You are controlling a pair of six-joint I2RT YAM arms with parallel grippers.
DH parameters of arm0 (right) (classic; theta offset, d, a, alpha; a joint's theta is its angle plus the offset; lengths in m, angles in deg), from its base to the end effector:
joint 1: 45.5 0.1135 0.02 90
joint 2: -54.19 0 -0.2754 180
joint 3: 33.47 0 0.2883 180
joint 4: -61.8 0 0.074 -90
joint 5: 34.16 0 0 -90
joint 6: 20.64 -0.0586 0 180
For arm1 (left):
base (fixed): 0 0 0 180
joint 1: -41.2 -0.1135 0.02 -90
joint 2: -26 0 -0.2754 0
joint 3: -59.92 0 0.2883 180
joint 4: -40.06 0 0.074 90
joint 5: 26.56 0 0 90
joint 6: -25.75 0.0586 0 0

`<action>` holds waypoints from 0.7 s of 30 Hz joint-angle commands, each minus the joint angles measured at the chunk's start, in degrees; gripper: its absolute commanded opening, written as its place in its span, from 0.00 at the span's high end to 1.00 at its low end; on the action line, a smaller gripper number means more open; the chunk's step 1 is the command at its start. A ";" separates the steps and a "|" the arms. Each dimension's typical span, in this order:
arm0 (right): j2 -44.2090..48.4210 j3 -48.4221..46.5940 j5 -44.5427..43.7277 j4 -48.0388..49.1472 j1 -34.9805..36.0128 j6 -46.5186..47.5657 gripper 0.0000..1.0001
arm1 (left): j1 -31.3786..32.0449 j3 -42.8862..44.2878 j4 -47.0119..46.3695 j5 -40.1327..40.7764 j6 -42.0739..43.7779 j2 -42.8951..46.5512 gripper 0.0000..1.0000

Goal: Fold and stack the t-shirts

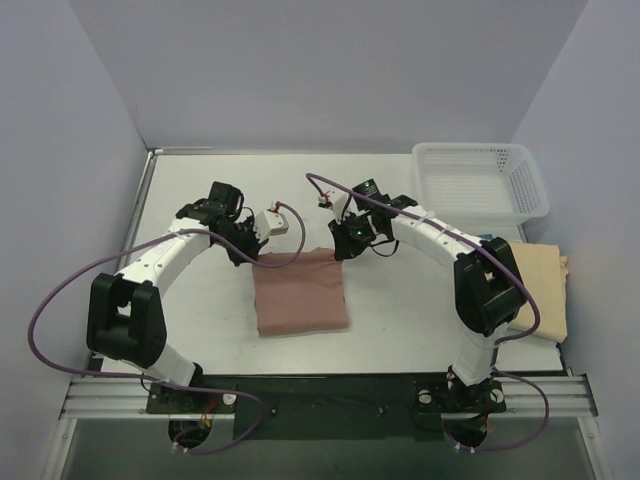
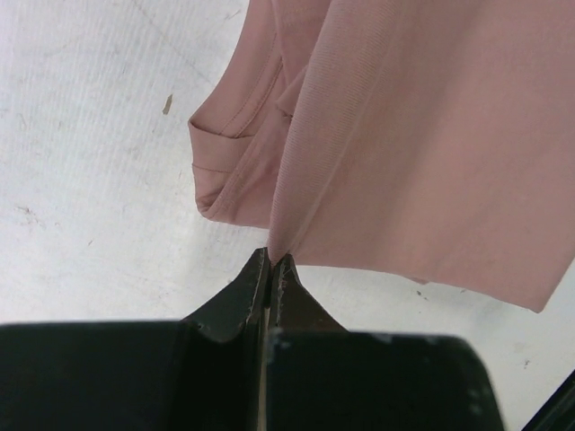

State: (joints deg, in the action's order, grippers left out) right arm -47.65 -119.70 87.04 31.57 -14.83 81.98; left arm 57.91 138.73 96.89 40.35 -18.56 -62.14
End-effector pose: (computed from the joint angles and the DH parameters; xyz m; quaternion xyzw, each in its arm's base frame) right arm 0.3635 0.2509 0.2164 -0.4232 0.7923 0.3029 0.3185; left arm 0.3260 -0.1219 0.2250 0.5320 0.7986 -0.1390 0.2449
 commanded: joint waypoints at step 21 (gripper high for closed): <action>-6.91 -17.58 -10.81 -0.78 -3.43 -18.42 0.62 | -7.13 5.70 -17.85 16.59 -21.43 -3.29 0.43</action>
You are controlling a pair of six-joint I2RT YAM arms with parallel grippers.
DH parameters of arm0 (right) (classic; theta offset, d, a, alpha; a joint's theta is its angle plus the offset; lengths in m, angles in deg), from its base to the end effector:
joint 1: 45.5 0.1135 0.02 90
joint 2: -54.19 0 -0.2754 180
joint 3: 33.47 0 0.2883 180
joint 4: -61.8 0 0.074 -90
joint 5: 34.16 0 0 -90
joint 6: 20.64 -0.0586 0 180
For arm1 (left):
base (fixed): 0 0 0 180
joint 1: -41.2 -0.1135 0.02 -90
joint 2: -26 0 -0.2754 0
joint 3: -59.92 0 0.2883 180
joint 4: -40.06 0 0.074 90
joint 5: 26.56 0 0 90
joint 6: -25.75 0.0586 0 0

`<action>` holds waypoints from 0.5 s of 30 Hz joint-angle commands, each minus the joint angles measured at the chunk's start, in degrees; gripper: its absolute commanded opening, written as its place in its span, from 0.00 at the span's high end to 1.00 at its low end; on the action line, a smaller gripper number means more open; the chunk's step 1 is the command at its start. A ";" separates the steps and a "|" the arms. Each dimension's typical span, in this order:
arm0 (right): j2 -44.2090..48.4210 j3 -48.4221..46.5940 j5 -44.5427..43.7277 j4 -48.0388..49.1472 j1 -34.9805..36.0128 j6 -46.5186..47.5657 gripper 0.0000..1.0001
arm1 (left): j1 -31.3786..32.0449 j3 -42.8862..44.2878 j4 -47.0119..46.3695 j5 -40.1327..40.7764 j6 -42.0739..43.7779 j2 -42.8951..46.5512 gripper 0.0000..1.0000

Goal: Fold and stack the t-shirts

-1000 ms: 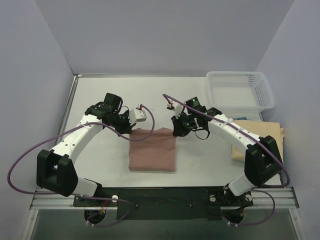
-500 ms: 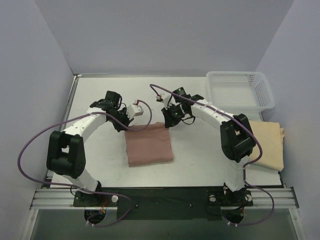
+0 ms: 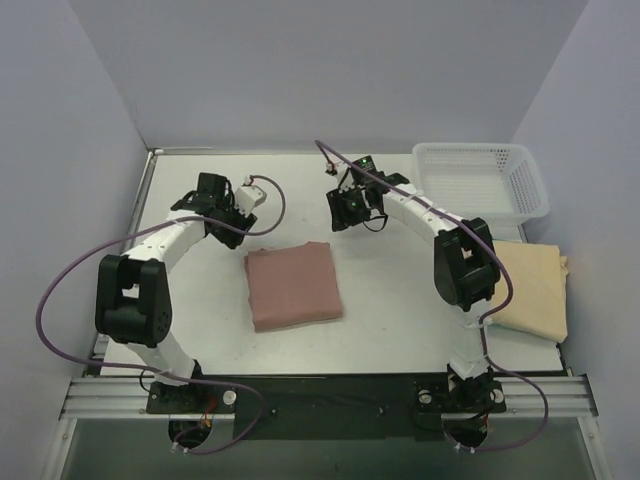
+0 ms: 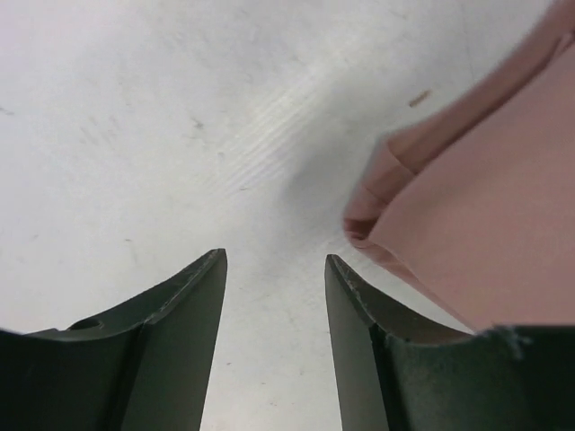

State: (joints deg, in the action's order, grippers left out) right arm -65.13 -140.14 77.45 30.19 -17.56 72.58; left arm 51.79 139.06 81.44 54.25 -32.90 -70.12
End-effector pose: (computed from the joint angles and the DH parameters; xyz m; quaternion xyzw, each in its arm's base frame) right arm 0.4565 0.2665 0.2008 -0.3133 0.8522 0.2504 0.3359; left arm 0.3858 -0.0817 0.1909 0.3636 0.8877 -0.0269 0.2812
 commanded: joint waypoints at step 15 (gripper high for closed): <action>18.96 34.07 17.33 8.69 9.23 -24.57 1.00 | 12.34 -12.38 12.20 -14.63 -8.78 16.22 0.91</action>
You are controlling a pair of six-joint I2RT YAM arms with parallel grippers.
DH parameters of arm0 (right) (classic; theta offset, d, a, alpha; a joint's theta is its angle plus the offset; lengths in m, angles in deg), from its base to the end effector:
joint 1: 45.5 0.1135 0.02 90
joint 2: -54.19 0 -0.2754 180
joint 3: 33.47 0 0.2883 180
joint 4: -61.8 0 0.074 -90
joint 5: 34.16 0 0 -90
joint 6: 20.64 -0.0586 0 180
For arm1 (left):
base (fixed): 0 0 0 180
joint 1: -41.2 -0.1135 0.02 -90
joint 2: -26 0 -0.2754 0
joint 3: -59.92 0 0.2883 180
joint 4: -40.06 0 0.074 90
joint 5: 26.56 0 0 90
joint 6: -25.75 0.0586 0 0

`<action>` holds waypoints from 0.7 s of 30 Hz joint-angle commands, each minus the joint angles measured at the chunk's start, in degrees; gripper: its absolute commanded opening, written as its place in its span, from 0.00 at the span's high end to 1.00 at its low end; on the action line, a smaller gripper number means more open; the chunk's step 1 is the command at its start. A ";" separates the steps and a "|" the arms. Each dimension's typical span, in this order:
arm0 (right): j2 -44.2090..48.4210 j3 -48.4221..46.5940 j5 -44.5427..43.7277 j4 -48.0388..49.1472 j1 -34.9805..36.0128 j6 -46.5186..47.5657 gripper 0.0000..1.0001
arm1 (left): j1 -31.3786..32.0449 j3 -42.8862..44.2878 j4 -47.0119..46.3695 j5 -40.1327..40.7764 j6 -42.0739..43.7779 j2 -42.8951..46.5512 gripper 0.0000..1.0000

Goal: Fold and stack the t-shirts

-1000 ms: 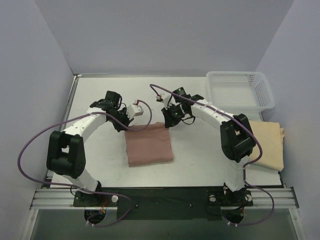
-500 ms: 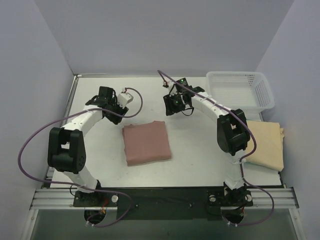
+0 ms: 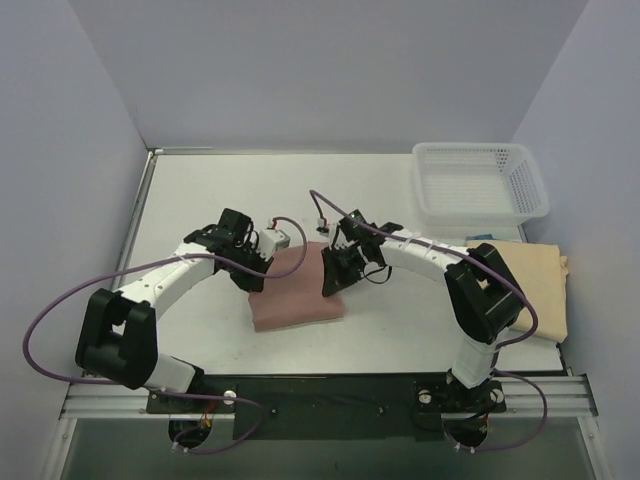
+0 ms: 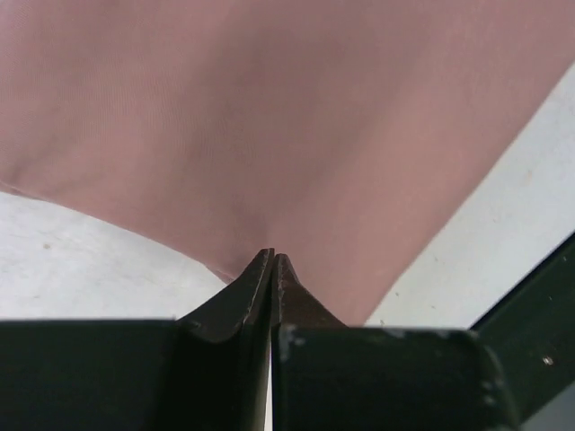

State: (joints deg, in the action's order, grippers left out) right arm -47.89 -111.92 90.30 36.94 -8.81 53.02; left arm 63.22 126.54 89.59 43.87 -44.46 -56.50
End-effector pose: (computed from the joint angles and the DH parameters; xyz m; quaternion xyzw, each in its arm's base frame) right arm 0.3192 0.2792 0.1756 -0.2611 0.8606 0.3990 0.1792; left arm 0.2848 -0.1363 0.1902 0.3774 0.8866 -0.1701 0.2066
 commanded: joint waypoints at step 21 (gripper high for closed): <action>-0.82 5.27 -0.01 6.67 -7.77 -10.90 0.45 | 10.23 -6.09 5.47 7.35 25.20 8.06 0.71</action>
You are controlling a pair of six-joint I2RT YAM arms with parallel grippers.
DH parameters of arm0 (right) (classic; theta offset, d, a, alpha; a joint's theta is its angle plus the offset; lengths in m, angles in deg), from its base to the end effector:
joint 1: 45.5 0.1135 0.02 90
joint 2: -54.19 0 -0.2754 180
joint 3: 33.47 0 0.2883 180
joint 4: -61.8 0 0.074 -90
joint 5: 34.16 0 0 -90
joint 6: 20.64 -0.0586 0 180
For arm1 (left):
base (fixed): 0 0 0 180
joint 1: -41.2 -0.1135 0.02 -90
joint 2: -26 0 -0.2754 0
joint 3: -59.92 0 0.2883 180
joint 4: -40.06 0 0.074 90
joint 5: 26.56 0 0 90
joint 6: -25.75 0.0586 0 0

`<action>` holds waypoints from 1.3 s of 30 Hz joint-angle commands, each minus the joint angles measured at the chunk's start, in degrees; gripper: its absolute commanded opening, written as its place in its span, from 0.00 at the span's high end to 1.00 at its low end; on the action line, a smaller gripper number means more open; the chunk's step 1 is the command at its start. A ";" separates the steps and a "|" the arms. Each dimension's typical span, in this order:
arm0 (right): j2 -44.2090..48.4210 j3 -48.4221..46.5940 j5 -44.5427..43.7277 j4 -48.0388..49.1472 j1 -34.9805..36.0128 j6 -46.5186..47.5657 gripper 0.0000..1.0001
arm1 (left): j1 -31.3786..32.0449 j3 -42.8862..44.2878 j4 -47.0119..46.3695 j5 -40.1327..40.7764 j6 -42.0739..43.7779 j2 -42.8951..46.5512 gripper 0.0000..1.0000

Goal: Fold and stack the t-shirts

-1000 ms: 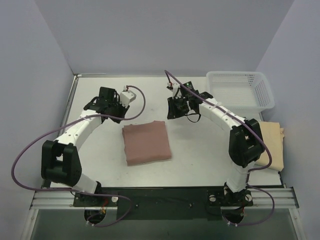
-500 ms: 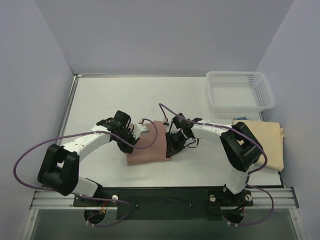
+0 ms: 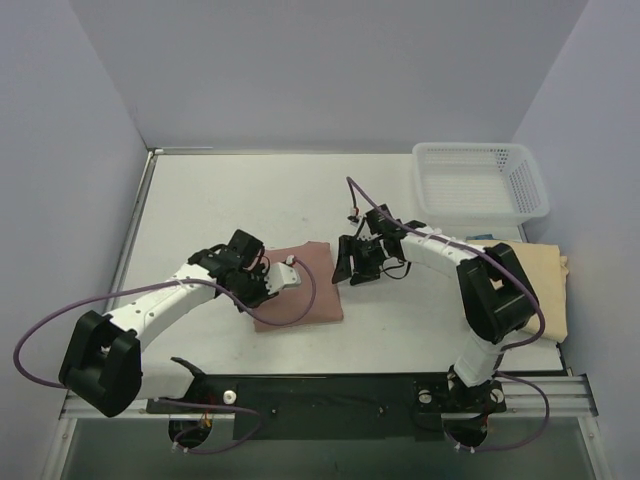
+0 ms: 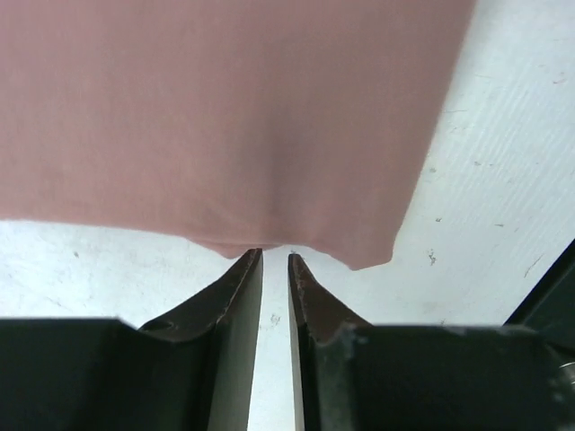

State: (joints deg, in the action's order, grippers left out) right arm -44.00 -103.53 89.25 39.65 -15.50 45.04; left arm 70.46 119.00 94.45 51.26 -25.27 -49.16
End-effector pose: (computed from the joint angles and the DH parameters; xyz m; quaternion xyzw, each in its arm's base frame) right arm 0.3234 0.2240 0.1556 -0.1422 0.8949 0.3891 0.1661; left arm 0.2298 -0.1429 0.1761 0.5646 0.8012 -0.0899 0.1769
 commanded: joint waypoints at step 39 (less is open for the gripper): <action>-2.89 -9.72 -1.14 -20.61 -3.28 17.69 1.00 | -1.47 9.35 4.30 0.49 -0.75 3.69 0.12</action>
State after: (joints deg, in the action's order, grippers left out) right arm -55.52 -110.78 98.52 39.76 -17.95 47.51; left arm 72.38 122.56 95.60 53.55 -19.55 -48.61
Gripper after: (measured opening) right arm 0.046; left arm 0.868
